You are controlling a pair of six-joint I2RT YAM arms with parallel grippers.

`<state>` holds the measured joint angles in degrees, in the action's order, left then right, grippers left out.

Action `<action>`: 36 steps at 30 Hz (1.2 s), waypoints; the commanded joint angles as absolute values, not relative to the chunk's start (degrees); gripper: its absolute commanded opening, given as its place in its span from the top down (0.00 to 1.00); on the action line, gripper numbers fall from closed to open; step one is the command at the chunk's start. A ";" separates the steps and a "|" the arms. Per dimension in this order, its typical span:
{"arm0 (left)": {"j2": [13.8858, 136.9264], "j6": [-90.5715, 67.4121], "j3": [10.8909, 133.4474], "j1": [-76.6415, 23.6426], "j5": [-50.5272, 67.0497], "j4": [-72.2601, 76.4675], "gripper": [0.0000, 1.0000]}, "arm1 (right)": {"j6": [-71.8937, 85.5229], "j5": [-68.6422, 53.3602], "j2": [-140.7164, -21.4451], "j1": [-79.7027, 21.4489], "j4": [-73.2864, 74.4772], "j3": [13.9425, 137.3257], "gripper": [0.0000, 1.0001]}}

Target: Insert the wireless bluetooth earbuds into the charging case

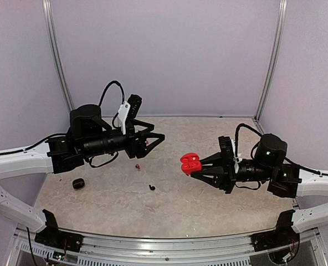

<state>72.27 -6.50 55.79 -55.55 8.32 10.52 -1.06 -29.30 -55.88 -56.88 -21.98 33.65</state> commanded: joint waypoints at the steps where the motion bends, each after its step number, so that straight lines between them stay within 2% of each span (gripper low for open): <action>1: 72.08 -17.02 54.32 -50.95 4.42 5.58 0.30 | -1.64 -26.83 -53.07 -57.12 -20.48 31.66 1.00; 7: 74.08 -26.67 52.87 -44.70 -1.82 -3.28 0.31 | -1.33 -26.02 -52.12 -57.13 -20.15 30.42 1.00; 16: 81.37 -30.68 54.54 -36.41 -2.37 -10.83 0.38 | -1.71 -26.28 -51.73 -57.13 -19.82 29.71 1.00; 25: 96.08 -29.67 62.63 -35.86 -2.35 -15.02 0.49 | -1.76 -26.24 -51.63 -57.13 -19.86 29.17 1.00; 36: 107.81 -28.22 68.96 -35.77 -3.66 -16.51 0.51 | -2.02 -25.45 -52.11 -57.11 -20.42 28.14 1.00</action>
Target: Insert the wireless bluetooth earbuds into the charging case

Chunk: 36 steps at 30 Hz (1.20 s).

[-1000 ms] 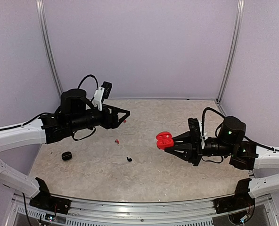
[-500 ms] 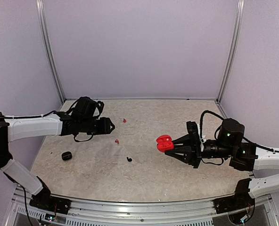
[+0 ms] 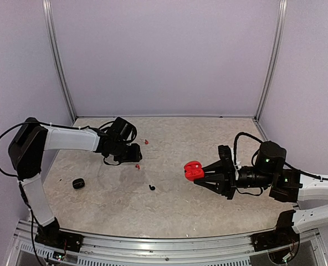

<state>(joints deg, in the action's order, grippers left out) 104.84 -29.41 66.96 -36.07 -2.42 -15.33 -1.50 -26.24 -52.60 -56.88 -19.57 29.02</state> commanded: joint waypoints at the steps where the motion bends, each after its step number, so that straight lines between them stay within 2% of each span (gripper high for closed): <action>1: 108.30 -28.14 69.11 -35.69 -3.72 -16.45 0.52 | -2.10 -25.43 -52.20 -57.12 -20.47 28.05 1.00; 27: 117.36 -19.00 76.46 -40.85 2.06 -21.54 0.67 | -3.16 -24.88 -53.26 -57.05 -20.67 27.86 1.00; 36: 117.72 -15.82 79.20 -42.01 -2.62 -28.59 0.65 | -3.34 -24.71 -53.45 -57.04 -20.57 27.86 1.00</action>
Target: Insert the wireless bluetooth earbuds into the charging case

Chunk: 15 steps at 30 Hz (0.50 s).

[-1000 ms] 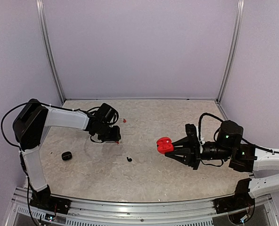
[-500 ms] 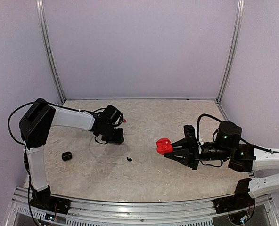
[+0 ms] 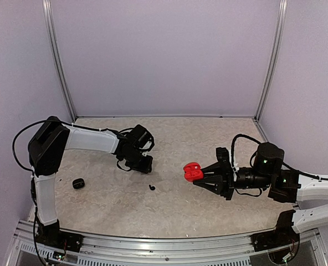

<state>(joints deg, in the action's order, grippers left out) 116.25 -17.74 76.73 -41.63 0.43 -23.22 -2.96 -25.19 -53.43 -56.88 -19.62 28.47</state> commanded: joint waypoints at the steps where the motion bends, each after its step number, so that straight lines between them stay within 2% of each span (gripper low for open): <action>1: 118.13 -15.75 79.72 -42.02 -3.24 -29.37 0.65 | -3.34 -24.71 -53.50 -57.02 -20.64 27.86 1.00; 15: 121.19 -13.25 83.11 -41.95 -7.71 -34.17 0.66 | -3.82 -24.13 -53.09 -56.95 -19.72 28.08 1.00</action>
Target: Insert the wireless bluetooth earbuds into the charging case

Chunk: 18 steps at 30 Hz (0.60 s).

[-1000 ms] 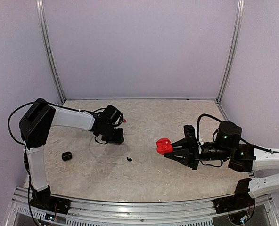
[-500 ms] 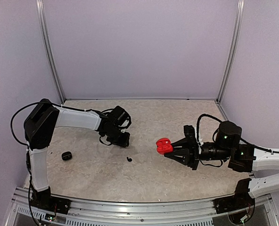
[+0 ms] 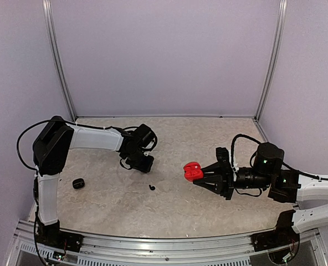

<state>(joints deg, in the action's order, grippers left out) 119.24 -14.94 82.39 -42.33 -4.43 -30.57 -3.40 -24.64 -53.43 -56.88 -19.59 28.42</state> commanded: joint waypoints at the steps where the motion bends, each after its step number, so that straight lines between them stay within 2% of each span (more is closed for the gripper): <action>1: 121.12 -13.06 83.17 -41.81 -7.92 -34.69 0.66 | -3.93 -24.09 -53.04 -56.96 -19.57 28.12 1.00; 6: 119.58 -12.29 82.27 -41.32 -8.04 -36.50 0.64 | -4.21 -23.94 -53.09 -56.95 -19.16 28.30 1.00; 11: 118.84 -10.89 81.73 -40.96 -6.08 -36.33 0.66 | -4.31 -24.04 -53.16 -56.95 -19.42 28.21 1.00; 18: 119.88 -9.94 86.45 -40.53 -2.47 -38.87 0.59 | -4.48 -24.09 -53.43 -56.96 -19.03 28.66 1.00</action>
